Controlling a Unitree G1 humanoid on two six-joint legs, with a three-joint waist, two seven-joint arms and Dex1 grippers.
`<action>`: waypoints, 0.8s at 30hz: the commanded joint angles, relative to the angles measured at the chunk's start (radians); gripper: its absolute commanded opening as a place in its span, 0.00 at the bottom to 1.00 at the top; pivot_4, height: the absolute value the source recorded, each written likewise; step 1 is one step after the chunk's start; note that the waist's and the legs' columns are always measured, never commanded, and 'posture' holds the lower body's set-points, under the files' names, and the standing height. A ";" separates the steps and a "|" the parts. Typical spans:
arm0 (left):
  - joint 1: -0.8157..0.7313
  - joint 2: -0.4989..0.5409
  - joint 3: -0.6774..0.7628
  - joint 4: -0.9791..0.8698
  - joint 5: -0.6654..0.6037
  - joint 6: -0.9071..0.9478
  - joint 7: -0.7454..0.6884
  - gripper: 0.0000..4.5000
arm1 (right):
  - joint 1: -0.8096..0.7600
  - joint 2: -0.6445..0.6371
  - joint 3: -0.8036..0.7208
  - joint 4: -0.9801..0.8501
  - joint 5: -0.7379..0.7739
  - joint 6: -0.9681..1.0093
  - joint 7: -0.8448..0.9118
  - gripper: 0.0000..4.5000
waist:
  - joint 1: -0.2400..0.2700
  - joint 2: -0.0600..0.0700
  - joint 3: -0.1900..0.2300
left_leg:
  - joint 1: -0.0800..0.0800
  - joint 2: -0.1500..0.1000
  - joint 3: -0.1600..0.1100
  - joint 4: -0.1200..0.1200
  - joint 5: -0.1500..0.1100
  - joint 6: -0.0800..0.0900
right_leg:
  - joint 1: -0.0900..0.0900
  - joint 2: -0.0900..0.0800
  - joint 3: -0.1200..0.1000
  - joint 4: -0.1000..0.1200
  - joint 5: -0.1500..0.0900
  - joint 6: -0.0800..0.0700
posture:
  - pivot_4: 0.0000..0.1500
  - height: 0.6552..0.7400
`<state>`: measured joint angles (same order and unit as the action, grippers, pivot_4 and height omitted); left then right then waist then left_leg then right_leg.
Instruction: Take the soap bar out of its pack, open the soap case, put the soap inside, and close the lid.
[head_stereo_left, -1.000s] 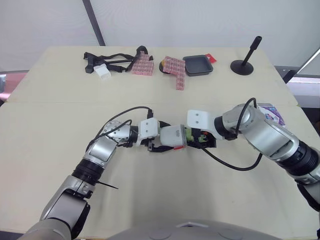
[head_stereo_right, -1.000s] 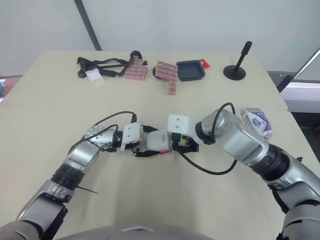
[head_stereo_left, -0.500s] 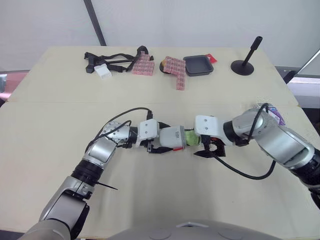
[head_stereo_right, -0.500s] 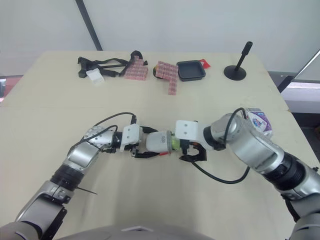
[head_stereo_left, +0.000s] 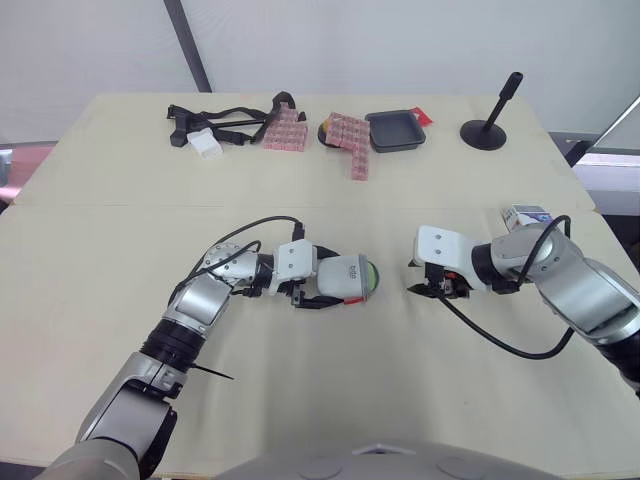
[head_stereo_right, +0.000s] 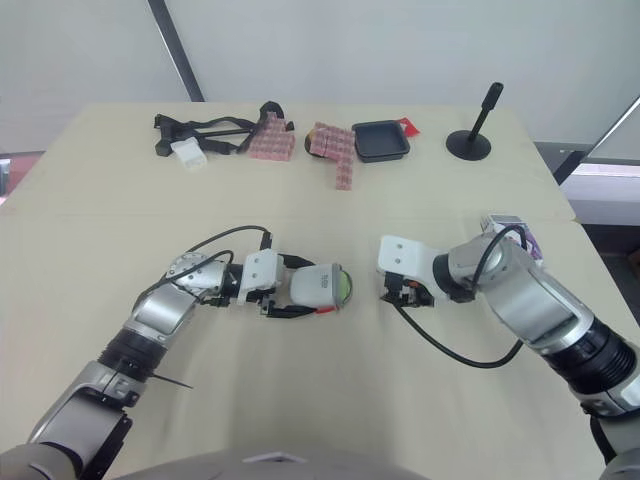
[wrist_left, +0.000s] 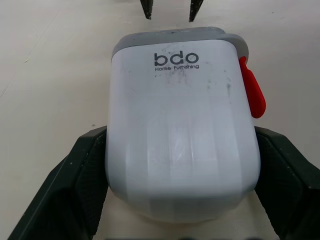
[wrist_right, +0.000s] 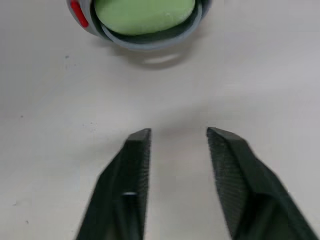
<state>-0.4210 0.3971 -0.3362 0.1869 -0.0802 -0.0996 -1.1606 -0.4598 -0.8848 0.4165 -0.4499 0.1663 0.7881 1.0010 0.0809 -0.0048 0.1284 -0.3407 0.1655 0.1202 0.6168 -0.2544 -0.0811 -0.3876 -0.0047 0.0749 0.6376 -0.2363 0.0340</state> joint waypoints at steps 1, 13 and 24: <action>-0.012 0.005 0.012 -0.019 -0.018 -0.017 -0.002 0.81 | -0.018 0.018 -0.017 -0.030 -0.004 -0.015 -0.007 0.14 | 0.000 0.000 0.000 | 0.000 0.000 0.000 0.000 0.000 0.000 | 0.000 0.000 0.000 0.000 0.000 0.000 | 1.00 1.00; -0.015 -0.008 0.007 -0.038 -0.019 -0.010 0.005 0.81 | -0.061 0.132 0.059 0.003 -0.047 -0.047 -0.029 0.00 | 0.000 0.000 0.000 | 0.000 0.000 0.000 0.000 0.000 0.000 | 0.000 0.000 0.000 0.000 0.000 0.000 | 1.00 1.00; -0.011 -0.007 0.006 -0.041 -0.016 -0.011 0.012 0.81 | -0.096 0.154 0.090 0.023 -0.090 -0.052 -0.005 0.00 | 0.000 0.000 0.000 | 0.000 0.000 0.000 0.000 0.000 0.000 | 0.000 0.000 0.000 0.000 0.000 0.000 | 1.00 1.00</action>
<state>-0.4236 0.3942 -0.3340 0.1831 -0.0806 -0.0978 -1.1505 -0.5336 -0.7355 0.5120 -0.4021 0.0796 0.7606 0.9878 0.0812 -0.0048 0.1284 -0.3409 0.1653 0.1202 0.6170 -0.2543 -0.0809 -0.3877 -0.0049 0.0746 0.6380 -0.2363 0.0340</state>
